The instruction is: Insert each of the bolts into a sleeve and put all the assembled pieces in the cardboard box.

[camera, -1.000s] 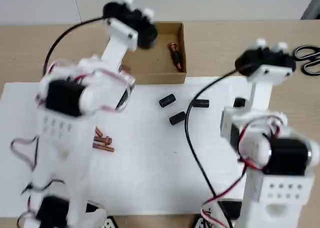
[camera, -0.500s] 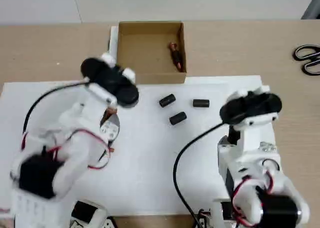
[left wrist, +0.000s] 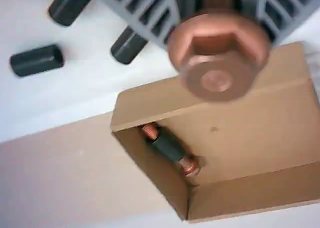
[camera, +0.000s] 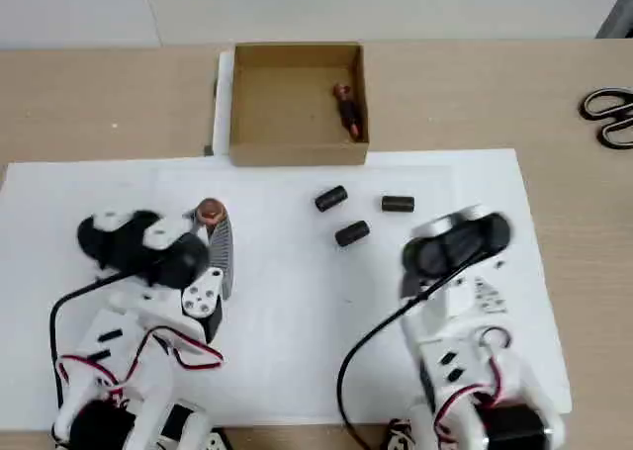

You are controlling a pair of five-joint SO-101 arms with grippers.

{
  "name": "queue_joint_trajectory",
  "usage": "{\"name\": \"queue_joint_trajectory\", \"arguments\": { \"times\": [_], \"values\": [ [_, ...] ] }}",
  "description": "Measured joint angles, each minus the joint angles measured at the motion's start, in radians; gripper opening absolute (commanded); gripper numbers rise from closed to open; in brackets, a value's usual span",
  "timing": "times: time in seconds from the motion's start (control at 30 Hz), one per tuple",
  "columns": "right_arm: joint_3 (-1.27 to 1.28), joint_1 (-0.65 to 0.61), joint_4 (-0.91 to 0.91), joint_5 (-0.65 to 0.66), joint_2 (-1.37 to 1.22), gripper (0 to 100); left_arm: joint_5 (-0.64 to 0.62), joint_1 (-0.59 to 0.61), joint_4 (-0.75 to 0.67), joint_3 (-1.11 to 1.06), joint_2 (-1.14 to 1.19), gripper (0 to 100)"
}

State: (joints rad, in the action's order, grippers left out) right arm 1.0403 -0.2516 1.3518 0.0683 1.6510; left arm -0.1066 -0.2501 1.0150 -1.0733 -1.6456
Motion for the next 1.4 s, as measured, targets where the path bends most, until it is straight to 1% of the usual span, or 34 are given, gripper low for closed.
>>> {"name": "queue_joint_trajectory", "arguments": {
  "times": [0.17, 0.37, 0.53, 0.77, 0.97, 1.17, 1.4],
  "values": [
    [0.173, -0.138, -0.106, -0.008, 0.157, 0.2, -0.109, 0.000, -0.011, -0.055, -0.078, 1],
    [0.264, -0.230, -0.227, -0.008, 0.157, 0.2, -0.273, 0.000, -0.012, -0.095, -0.086, 1],
    [0.307, -0.313, -0.255, -0.008, 0.153, 0.2, -0.394, 0.000, -0.012, -0.124, -0.086, 1],
    [0.319, -0.420, -0.258, -0.008, 0.155, 0.2, -0.419, 0.000, -0.012, -0.124, -0.086, 1],
    [0.373, -0.486, -0.262, -0.008, 0.157, 0.2, -0.479, -0.003, -0.014, -0.124, -0.086, 1],
    [0.419, -0.520, -0.298, -0.006, 0.155, 0.2, -0.483, -0.089, -0.029, -0.126, -0.086, 1],
    [0.479, -0.568, -0.373, 0.023, 0.157, 0.2, -0.483, -0.143, -0.054, -0.126, -0.086, 1]
  ]
}}
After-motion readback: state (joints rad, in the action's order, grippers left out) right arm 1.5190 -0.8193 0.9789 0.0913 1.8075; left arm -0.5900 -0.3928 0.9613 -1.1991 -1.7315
